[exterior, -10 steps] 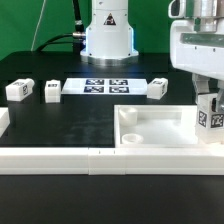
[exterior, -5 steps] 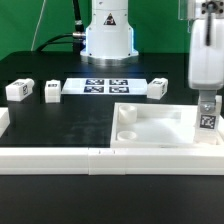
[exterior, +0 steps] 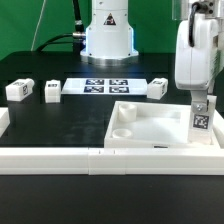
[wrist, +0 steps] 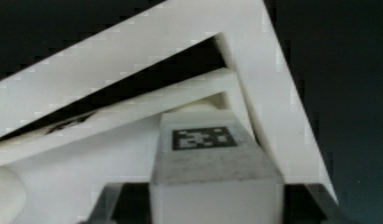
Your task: Assemble one leg
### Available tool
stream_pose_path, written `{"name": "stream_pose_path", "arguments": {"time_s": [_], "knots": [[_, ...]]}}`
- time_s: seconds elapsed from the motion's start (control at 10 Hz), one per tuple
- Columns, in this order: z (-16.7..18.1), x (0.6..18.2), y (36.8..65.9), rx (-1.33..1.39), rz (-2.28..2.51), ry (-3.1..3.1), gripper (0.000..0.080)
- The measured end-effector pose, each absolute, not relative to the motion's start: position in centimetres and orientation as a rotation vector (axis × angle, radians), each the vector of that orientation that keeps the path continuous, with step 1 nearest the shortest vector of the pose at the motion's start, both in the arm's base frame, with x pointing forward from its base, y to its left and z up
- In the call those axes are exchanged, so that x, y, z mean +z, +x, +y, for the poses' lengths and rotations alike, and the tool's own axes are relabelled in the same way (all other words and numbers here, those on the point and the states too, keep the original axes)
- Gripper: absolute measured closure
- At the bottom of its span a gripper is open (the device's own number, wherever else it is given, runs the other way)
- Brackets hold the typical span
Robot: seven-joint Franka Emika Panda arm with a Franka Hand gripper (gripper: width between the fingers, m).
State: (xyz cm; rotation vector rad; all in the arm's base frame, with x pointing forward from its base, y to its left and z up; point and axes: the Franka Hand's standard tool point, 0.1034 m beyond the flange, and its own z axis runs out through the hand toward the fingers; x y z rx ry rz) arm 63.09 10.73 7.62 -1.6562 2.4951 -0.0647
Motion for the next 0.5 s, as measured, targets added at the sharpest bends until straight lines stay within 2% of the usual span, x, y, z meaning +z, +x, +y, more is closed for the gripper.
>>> {"name": "stream_pose_path", "arguments": {"time_s": [0.1, 0.2, 0.3, 0.4, 0.5], "knots": [[10.75, 7.61, 63.08, -0.064, 2.495, -1.657, 0.0495], [10.75, 7.6, 63.08, -0.064, 2.494, -1.659, 0.0312], [10.77, 7.6, 63.08, -0.064, 2.493, -1.659, 0.0312], [10.77, 7.6, 63.08, -0.064, 2.493, -1.66, 0.0186], [10.77, 7.6, 63.08, -0.064, 2.492, -1.661, 0.016]]}}
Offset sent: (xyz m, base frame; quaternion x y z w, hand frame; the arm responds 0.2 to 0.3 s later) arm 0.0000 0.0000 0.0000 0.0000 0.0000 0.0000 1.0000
